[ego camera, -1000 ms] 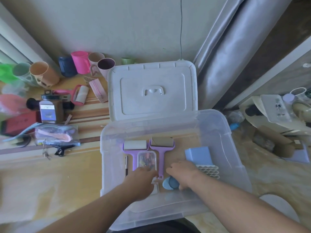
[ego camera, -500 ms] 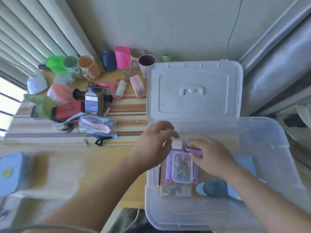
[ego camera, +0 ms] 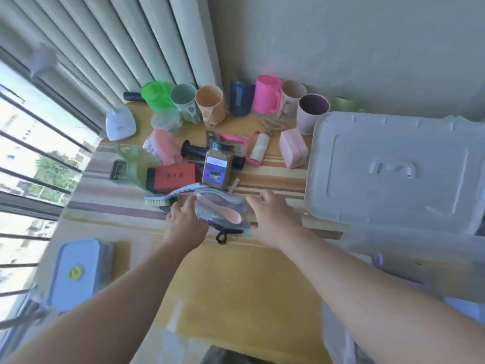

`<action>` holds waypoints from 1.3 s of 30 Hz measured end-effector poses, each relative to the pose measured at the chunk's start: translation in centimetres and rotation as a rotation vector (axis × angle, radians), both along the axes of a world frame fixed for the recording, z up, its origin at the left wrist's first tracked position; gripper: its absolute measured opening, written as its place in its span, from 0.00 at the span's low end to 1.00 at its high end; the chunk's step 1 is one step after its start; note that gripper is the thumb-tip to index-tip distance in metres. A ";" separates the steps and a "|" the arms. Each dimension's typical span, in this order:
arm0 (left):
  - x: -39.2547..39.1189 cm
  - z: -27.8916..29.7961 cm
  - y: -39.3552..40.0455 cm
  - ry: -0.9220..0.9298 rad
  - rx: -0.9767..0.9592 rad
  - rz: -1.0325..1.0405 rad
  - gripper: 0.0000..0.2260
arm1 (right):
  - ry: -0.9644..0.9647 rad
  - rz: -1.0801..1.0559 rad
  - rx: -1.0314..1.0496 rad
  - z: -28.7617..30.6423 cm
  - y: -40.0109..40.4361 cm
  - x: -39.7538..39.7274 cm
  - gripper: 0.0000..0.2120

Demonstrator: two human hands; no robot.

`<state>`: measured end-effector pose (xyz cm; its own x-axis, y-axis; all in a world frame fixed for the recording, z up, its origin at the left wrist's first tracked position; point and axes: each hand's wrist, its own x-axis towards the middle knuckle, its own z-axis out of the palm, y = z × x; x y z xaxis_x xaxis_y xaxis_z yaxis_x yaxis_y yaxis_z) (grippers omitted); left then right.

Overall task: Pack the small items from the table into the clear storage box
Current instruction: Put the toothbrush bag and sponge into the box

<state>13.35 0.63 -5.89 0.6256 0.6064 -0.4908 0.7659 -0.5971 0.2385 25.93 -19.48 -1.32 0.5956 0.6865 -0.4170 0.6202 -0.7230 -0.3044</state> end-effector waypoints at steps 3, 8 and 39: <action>0.5 -1.1 2.0 0.051 -0.070 -0.084 0.44 | 0.018 0.012 -0.173 -3.1 2.4 -0.2 0.41; 1.1 -1.8 4.1 -0.090 -0.126 -0.166 0.50 | 0.305 -0.191 -0.093 -6.5 4.7 -0.8 0.57; 8.7 17.7 -23.4 -0.554 -0.751 -0.417 0.18 | 0.563 -0.584 0.525 15.7 -28.9 1.9 0.10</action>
